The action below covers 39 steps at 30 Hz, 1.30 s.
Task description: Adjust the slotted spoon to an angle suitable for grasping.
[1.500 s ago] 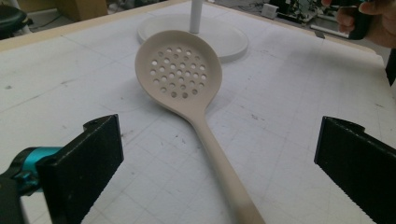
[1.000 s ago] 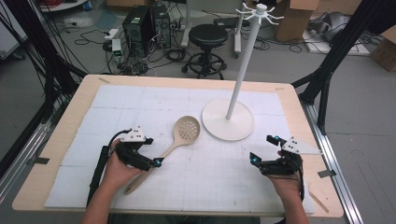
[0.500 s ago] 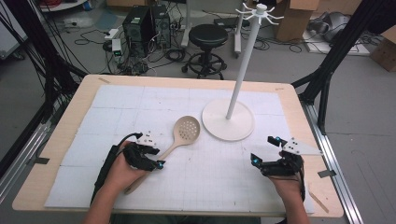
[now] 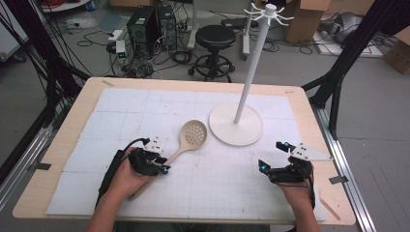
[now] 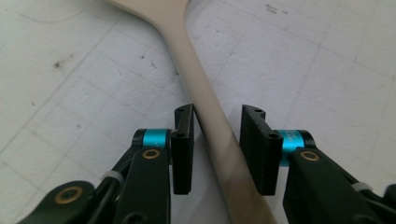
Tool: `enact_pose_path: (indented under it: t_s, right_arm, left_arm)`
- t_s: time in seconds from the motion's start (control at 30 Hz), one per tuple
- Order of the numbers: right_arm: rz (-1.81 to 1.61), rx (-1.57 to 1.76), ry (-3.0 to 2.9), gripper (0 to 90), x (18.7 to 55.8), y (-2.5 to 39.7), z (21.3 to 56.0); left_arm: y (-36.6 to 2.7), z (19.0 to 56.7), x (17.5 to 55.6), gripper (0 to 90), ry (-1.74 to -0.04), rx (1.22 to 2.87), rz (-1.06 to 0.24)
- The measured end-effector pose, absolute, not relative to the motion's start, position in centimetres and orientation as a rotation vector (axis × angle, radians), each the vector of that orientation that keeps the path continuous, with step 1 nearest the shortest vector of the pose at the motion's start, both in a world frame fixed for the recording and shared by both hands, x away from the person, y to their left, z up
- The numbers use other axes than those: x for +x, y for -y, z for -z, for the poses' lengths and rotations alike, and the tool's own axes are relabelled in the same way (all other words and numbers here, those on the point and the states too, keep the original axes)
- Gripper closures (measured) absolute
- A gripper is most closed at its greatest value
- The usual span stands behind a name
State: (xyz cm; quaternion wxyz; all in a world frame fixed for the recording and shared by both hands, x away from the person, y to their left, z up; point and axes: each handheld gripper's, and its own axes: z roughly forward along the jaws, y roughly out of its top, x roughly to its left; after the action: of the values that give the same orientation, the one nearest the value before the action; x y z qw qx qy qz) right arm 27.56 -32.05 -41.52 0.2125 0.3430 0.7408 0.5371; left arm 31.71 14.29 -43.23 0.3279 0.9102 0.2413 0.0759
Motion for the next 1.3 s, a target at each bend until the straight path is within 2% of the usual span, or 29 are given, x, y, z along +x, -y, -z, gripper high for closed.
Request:
enact_pose_path:
  t_s: [0.1,0.23,0.7,1.1,1.13,1.2,1.3]
  right_arm:
    - [-1.494,0.955,-2.05,0.2,27.5,32.2,41.5]
    - [-1.489,0.95,-2.054,0.2,27.6,32.2,41.6]
    - [-1.492,0.949,-2.049,0.2,27.6,32.2,41.6]
    - [-1.502,0.956,-2.05,0.2,27.7,32.0,41.6]
    - [-1.507,0.958,-2.05,0.2,27.7,32.0,41.6]
    - [-1.502,0.955,-2.049,0.2,27.7,32.1,41.6]
    - [-1.504,0.961,-2.048,0.2,27.6,32.3,41.7]
  left_arm:
    - [-14.4,43.0,31.8,73.0,-0.625,2.415,-0.219]
    - [-14.5,42.9,31.7,76.3,-0.606,2.428,-0.206]
    - [-13.1,42.8,31.6,76.4,-0.45,2.471,-0.132]
    - [-8.4,42.9,31.9,75.7,-0.332,2.477,-0.102]
    - [-8.4,43.0,31.9,74.6,-0.342,2.465,-0.091]
    - [-8.6,43.0,31.9,60.7,-0.362,2.467,-0.102]
    - [-9.8,42.8,31.7,55.9,-0.394,2.439,-0.121]
